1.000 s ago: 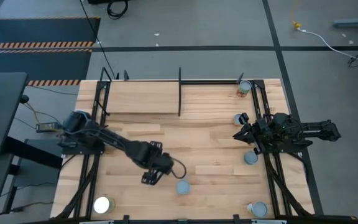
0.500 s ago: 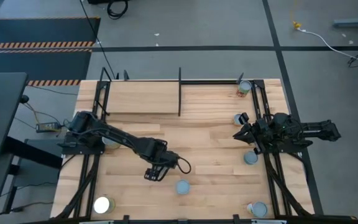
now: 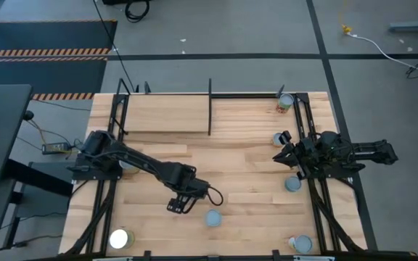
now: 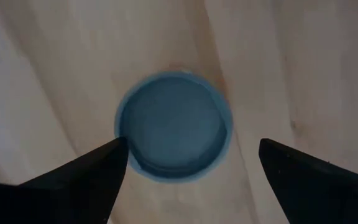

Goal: Pick and place cans onto a shelf
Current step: Put the canned diced tomatoes on the shelf

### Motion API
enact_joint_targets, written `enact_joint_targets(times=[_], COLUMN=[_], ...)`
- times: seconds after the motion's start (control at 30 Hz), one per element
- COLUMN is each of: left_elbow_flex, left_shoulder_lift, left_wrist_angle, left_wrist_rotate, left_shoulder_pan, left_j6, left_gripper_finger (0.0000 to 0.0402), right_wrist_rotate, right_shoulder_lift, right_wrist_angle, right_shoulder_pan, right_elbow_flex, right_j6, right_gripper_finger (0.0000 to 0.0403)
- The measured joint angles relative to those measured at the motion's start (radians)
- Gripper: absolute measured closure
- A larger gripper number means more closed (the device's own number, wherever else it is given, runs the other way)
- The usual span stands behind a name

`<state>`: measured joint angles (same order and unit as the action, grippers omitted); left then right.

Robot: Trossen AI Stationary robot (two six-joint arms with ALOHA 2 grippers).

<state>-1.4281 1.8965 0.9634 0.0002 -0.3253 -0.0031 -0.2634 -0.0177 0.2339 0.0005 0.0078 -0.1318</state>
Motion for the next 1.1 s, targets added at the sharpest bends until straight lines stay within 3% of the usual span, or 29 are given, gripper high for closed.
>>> enact_joint_targets(times=[0.47,0.73,0.9,1.1], left_elbow_flex=[-0.002,-0.086,-0.155,-0.106], left_shoulder_lift=[0.026,0.023,0.020,0.019], left_wrist_angle=[-0.040,-0.001,0.071,0.082], left_wrist_rotate=[-0.067,-0.071,-0.111,-0.099], left_shoulder_pan=[0.033,0.035,0.045,0.093], left_j6=[0.005,-0.001,0.320,0.721], left_gripper_finger=[0.0033,0.0033,0.0033,0.0033], right_wrist_rotate=[0.000,0.000,0.000,0.000], right_shoulder_lift=[0.000,0.000,0.000,0.000], right_wrist_angle=[0.013,0.020,0.020,0.020], right_shoulder_pan=[0.000,0.000,0.000,0.000], right_elbow_flex=[0.000,0.000,0.000,0.000], right_j6=[0.000,0.000,0.000,0.000], right_gripper_finger=[0.0363,0.0363,0.0363,0.0363])
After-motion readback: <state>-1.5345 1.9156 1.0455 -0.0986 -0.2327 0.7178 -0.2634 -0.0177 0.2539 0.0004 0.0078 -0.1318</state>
